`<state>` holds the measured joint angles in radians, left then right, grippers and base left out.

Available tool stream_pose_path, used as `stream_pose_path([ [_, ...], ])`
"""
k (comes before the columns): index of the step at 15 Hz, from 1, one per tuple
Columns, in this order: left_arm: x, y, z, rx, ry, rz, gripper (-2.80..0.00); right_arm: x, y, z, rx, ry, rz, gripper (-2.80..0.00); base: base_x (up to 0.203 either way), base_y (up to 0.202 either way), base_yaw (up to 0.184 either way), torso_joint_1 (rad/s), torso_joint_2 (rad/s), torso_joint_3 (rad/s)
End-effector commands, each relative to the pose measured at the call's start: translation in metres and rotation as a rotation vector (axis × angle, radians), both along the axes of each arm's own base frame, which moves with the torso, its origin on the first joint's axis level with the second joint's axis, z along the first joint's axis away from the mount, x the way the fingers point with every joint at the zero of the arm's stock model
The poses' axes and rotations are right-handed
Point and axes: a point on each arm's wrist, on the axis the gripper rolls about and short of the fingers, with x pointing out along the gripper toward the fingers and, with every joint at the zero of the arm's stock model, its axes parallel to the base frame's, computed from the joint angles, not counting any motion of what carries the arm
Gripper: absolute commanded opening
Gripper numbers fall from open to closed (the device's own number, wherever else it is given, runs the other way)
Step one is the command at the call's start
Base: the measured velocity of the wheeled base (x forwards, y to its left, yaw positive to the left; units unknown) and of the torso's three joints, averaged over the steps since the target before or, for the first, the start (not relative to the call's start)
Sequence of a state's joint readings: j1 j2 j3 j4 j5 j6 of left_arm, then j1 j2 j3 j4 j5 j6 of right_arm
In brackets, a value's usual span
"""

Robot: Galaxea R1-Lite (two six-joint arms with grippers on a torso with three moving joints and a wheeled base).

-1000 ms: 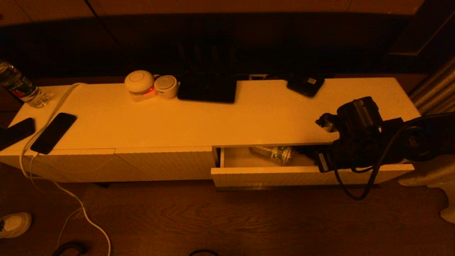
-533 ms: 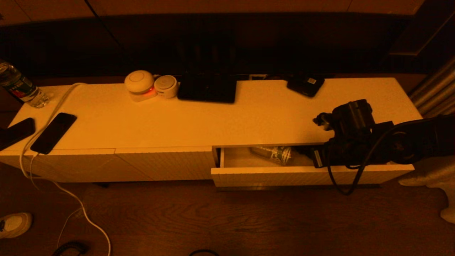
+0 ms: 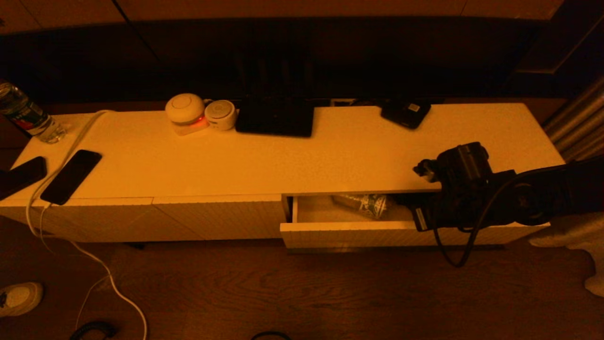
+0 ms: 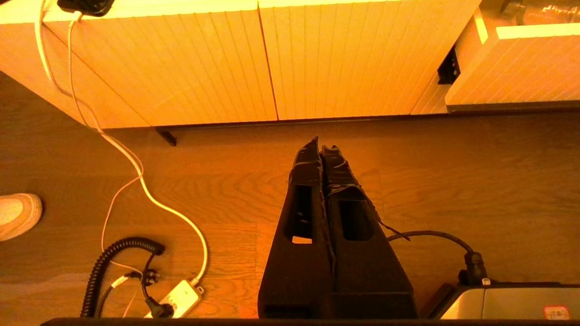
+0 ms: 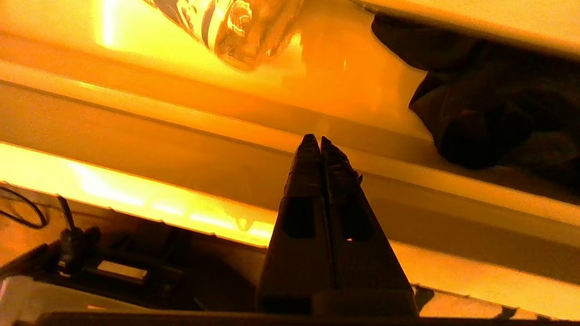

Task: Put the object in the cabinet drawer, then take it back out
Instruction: Take the umbrella out of the drawer and put it on the table

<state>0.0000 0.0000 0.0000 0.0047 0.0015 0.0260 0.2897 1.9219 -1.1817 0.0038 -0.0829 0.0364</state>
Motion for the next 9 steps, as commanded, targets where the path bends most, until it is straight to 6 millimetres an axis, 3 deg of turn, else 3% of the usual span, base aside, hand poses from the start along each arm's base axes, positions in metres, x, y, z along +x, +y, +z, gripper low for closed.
stream_pose_path([
  [1,0.0,0.0,0.0,0.0,0.0,0.0,-2.8,-0.005,0.003,-0.006,-0.015,0.025,0.004,-2.8,0.0,0.0,0.0,0.0,0.0,0.0],
  [9,0.0,0.0,0.0,0.0,0.0,0.0,-2.8,-0.029,0.003,-0.027,-0.072,0.175,0.016,-2.8,0.0,0.0,0.0,0.0,0.0,0.0],
])
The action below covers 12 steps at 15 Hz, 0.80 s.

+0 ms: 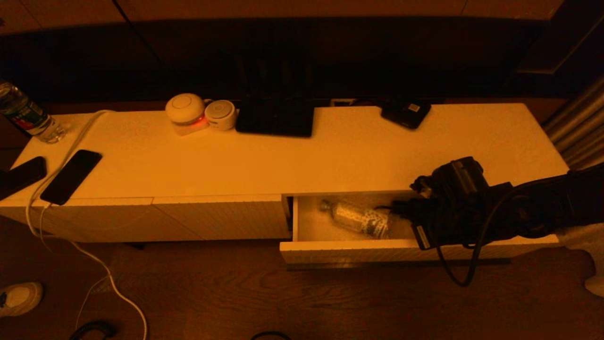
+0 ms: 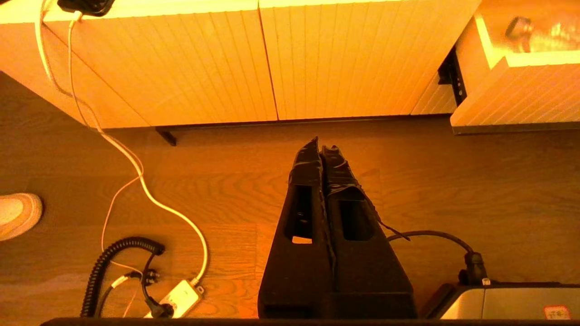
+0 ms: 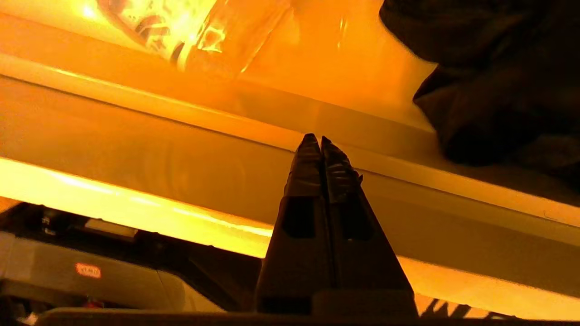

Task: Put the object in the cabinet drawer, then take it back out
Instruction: Take the umbrella out of the drawer and put it on the table

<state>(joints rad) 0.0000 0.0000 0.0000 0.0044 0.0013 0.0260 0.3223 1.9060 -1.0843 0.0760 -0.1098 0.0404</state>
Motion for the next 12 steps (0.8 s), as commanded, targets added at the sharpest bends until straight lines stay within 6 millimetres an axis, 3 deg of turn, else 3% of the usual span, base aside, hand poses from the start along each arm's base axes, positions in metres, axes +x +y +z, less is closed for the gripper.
stream_pose_path([
  [1,0.0,0.0,0.0,0.0,0.0,0.0,-2.8,-0.009,-0.001,-0.007,-0.017,0.058,0.007,-2.8,0.0,0.0,0.0,0.0,0.0,0.0],
  [12,0.0,0.0,0.0,0.0,0.0,0.0,-2.8,-0.047,-0.006,-0.029,-0.051,0.264,0.018,-2.8,0.0,0.0,0.0,0.0,0.0,0.0],
])
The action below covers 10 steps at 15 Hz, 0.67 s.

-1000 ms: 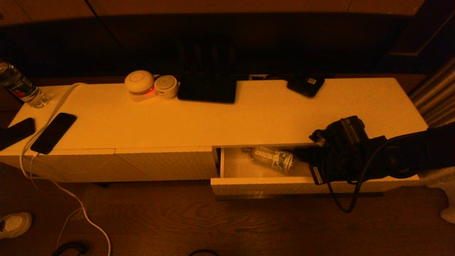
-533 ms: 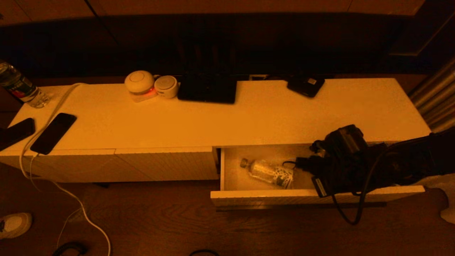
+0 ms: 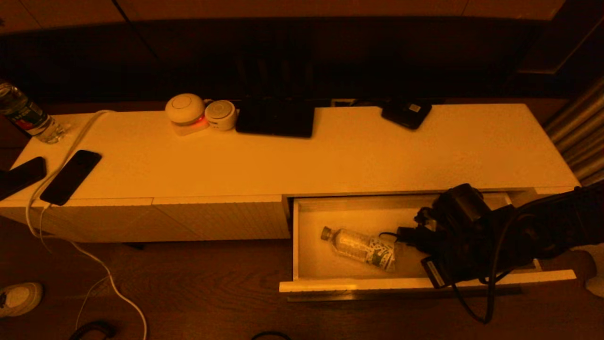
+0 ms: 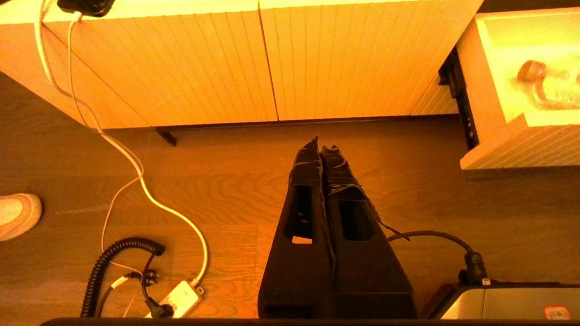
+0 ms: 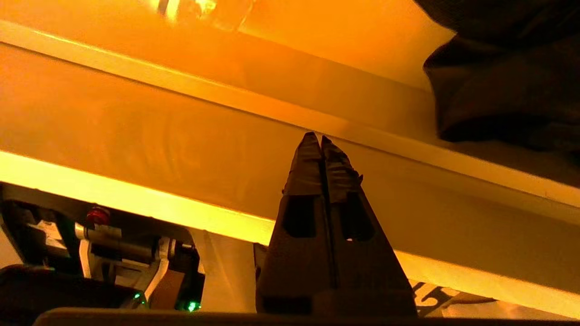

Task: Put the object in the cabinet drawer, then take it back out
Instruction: Take the umbrella out of the drawer and put it on the table

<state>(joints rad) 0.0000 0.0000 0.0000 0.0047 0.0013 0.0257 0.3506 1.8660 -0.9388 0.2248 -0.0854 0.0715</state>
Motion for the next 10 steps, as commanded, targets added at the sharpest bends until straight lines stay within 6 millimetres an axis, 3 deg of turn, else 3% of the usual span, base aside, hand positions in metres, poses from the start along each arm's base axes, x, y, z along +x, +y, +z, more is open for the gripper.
stream_pose_path([
  [1,0.0,0.0,0.0,0.0,0.0,0.0,-2.8,-0.006,-0.001,-0.003,0.003,0.025,0.001,-2.8,0.0,0.0,0.0,0.0,0.0,0.0],
  [7,0.0,0.0,0.0,0.0,0.0,0.0,-2.8,0.0,0.0,0.003,0.02,-0.023,-0.002,-2.8,0.0,0.0,0.0,0.0,0.0,0.0],
  [10,0.0,0.0,0.0,0.0,0.0,0.0,-2.8,0.006,0.0,0.019,0.055,-0.148,-0.008,-2.8,0.0,0.0,0.0,0.0,0.0,0.0],
])
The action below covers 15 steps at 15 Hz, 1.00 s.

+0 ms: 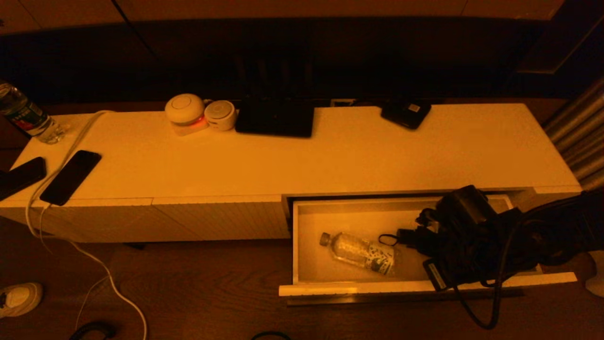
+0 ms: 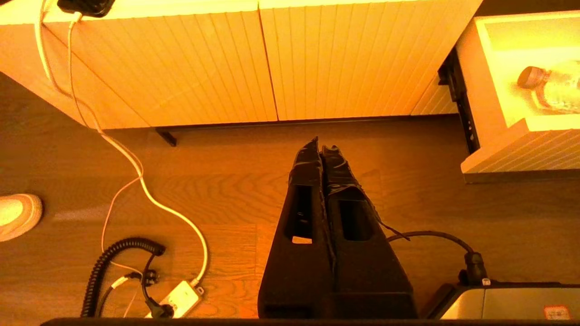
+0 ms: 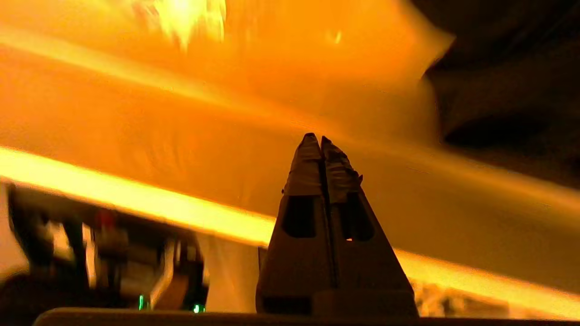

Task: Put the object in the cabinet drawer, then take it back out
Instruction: Take the umbrella out of the drawer and put it on the table

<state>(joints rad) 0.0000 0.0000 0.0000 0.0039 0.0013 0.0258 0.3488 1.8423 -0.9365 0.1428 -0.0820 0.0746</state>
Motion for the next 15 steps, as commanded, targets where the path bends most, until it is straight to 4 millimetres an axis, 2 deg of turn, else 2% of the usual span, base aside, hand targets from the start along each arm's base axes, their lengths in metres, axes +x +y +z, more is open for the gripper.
stream_pose_path([
  [1,0.0,0.0,0.0,0.0,0.001,0.0,-2.8,0.001,-0.002,0.016,0.023,-0.094,-0.009,-2.8,0.0,0.0,0.0,0.0,0.0,0.0],
  [5,0.0,0.0,0.0,0.0,0.001,0.0,-2.8,-0.013,-0.012,0.043,-0.057,-0.219,0.061,-2.8,0.0,0.0,0.0,0.0,0.0,0.0],
  [7,0.0,0.0,0.0,0.0,0.001,0.0,-2.8,-0.018,-0.027,0.051,-0.17,-0.254,0.166,-2.8,0.0,0.0,0.0,0.0,0.0,0.0],
  [13,0.0,0.0,0.0,0.0,0.001,0.0,-2.8,-0.013,-0.084,0.079,-0.727,-0.305,0.686,-2.8,0.0,0.0,0.0,0.0,0.0,0.0],
  [15,0.0,0.0,0.0,0.0,0.001,0.0,-2.8,-0.011,-0.094,0.084,-0.816,-0.261,0.843,-2.8,0.0,0.0,0.0,0.0,0.0,0.0],
])
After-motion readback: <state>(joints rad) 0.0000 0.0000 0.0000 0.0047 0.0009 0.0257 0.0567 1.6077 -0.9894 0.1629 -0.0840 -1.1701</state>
